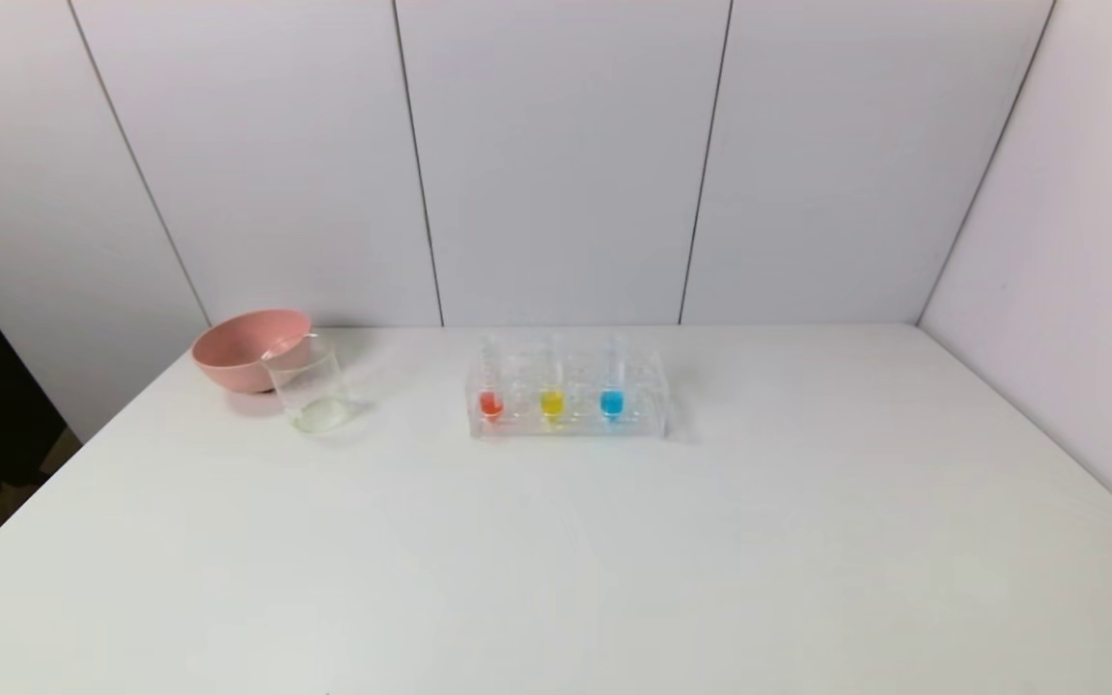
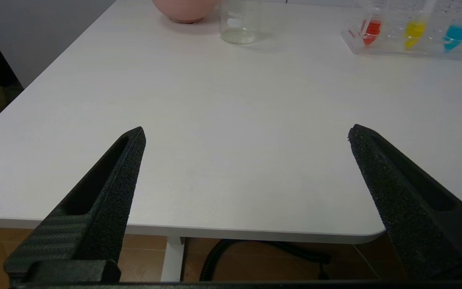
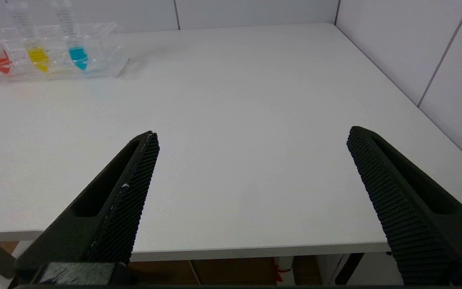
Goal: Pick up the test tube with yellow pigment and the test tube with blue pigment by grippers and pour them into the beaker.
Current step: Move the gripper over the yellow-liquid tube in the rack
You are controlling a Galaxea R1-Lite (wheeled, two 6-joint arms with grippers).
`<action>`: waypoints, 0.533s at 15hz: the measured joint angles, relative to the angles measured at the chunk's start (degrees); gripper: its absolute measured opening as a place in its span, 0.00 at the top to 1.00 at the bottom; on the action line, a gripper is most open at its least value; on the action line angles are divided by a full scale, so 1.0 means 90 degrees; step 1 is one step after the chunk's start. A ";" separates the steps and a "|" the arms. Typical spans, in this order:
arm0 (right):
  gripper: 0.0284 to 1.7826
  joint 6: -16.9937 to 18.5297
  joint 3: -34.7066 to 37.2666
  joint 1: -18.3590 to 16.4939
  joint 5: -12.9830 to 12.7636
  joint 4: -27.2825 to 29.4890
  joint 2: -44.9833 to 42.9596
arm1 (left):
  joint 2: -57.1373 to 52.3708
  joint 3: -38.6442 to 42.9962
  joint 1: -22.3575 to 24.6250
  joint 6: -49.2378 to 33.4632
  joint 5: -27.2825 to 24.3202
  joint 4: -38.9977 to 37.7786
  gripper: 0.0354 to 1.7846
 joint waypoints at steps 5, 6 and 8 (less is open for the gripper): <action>0.04 0.0000 0.0000 0.0000 0.0000 0.0001 0.0000 | 0.0065 -0.0469 0.0000 -0.0022 -0.0065 0.0202 0.01; 0.04 0.0003 0.0000 0.0000 0.0000 0.0001 0.0000 | 0.0169 -0.0718 0.0000 -0.0027 -0.0153 0.0309 0.01; 0.04 0.0003 0.0000 0.0000 0.0003 0.0001 0.0000 | 0.0610 -0.1229 -0.0003 -0.0039 -0.0360 0.0362 0.01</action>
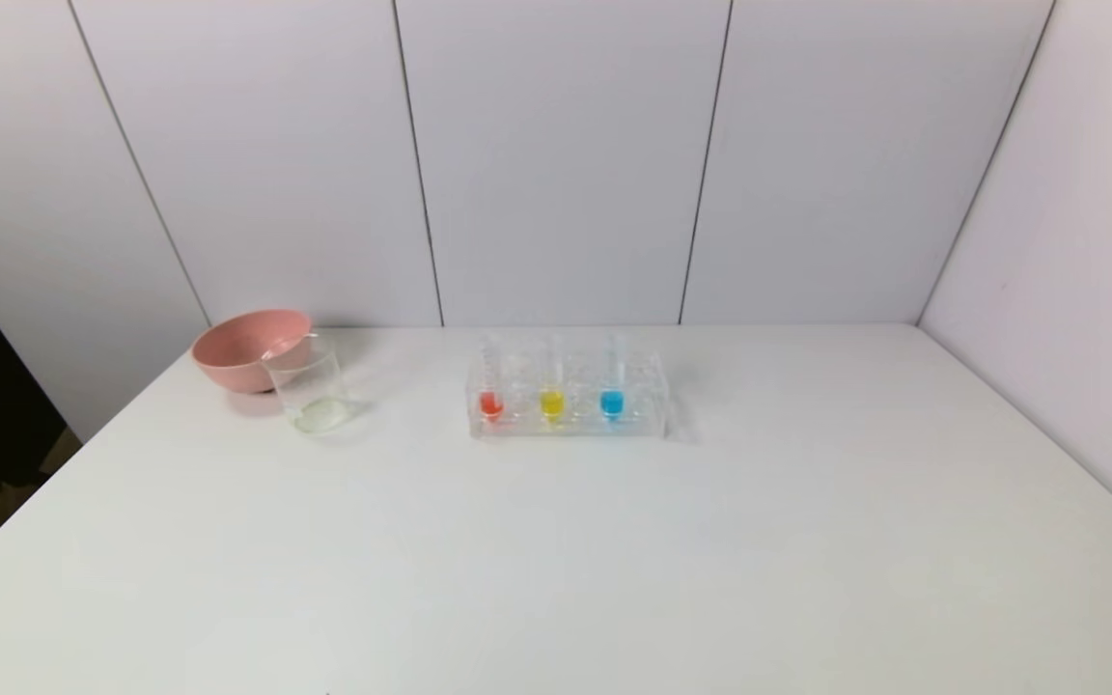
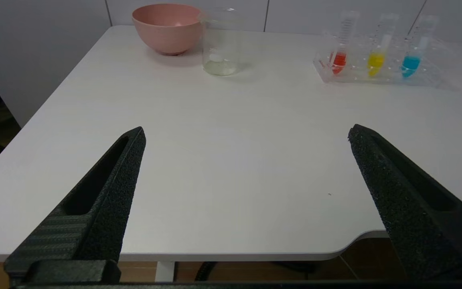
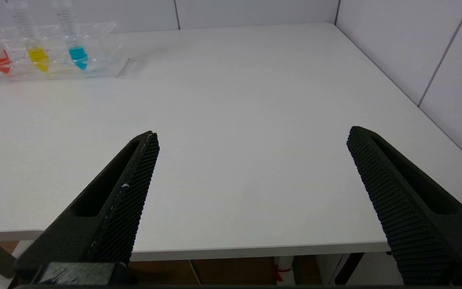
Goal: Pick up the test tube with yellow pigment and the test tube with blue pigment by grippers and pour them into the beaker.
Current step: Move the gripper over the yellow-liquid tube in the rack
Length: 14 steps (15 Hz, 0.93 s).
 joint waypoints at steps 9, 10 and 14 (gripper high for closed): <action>0.04 0.0000 0.0000 0.0000 0.0003 -0.0001 0.0000 | 0.4718 -0.1967 -0.0333 -0.0083 -0.0089 -0.2698 0.01; 0.04 0.0000 0.0000 0.0000 0.0000 0.0000 0.0000 | 0.5373 -0.2208 -0.0570 -0.0089 0.0007 -0.3141 0.01; 0.04 0.0000 0.0000 0.0000 0.0000 0.0000 0.0000 | 0.7695 -0.3038 -0.2028 -0.0150 0.1093 -0.4661 0.01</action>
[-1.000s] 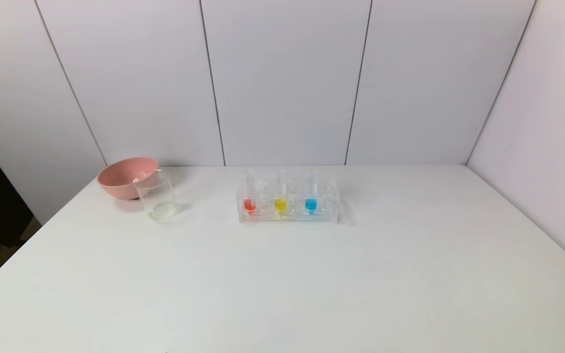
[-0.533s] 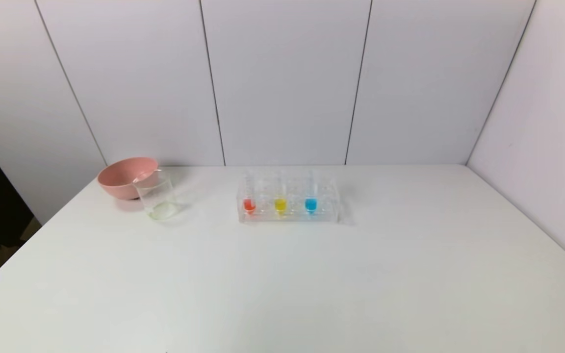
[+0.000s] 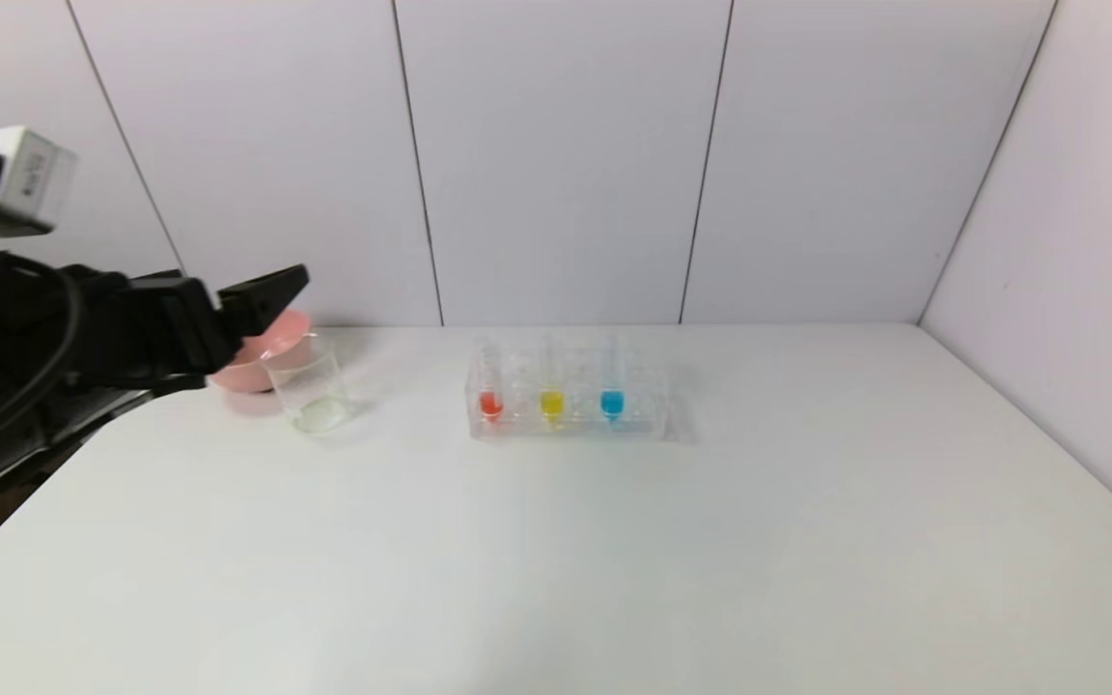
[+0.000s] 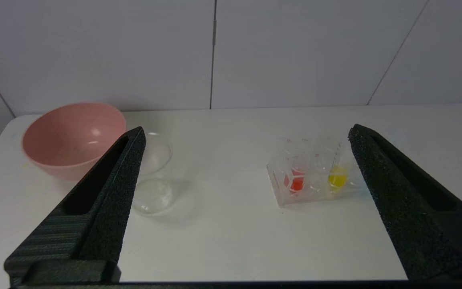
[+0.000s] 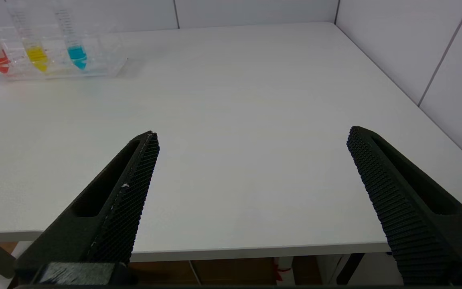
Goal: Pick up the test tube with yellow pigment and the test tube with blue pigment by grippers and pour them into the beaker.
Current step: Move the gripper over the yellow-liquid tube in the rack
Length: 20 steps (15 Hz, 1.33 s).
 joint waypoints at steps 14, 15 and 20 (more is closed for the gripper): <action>0.04 0.0000 0.0000 0.0000 -0.0003 0.0003 0.0000 | 0.4471 -0.1388 -0.2453 -0.0046 0.2002 -0.2953 0.01; 0.04 0.0000 0.0000 0.0000 -0.0003 0.0000 0.0000 | 0.4646 -0.1474 -0.2456 -0.0051 0.2021 -0.2980 0.01; 0.04 0.0000 0.0000 0.0000 0.0000 0.0000 0.0000 | 0.5406 -0.2067 -0.2392 -0.0190 0.2064 -0.2946 0.01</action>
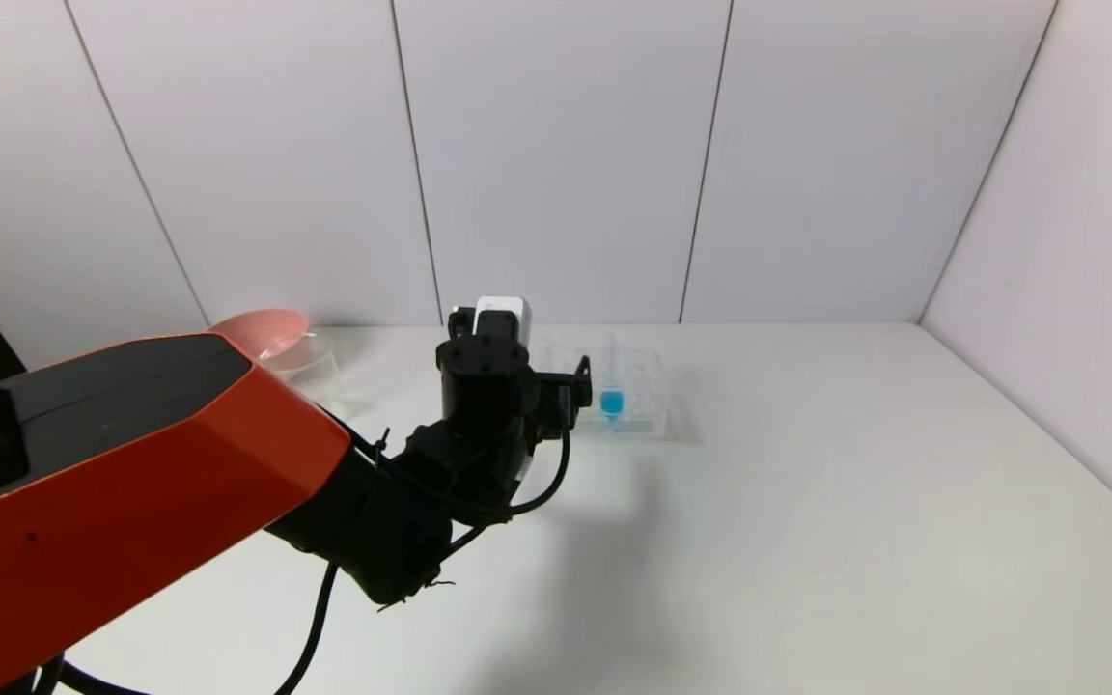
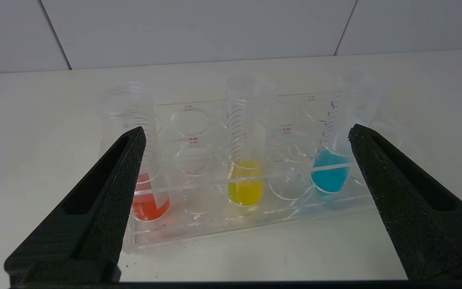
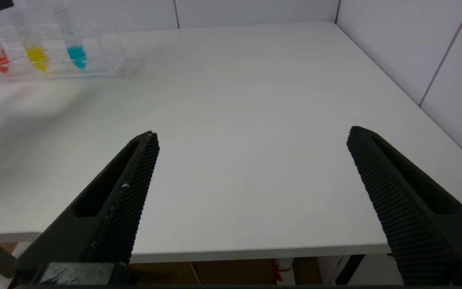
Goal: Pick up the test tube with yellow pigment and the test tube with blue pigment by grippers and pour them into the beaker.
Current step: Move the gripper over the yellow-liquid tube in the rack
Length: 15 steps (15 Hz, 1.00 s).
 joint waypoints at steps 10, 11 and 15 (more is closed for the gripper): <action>0.04 -0.0003 0.0000 0.0000 -0.0003 0.0000 0.0000 | 0.0829 -0.0821 0.0303 -0.0005 -0.0041 0.0160 0.01; 0.04 0.0000 0.0000 0.0000 -0.0003 -0.0001 0.0000 | 0.0884 -0.0893 0.0320 -0.0005 -0.0041 0.0175 0.01; 0.04 -0.0003 0.0000 0.0000 0.0000 0.0000 0.0000 | 0.1019 -0.1048 0.0389 -0.0003 -0.0035 0.0260 0.02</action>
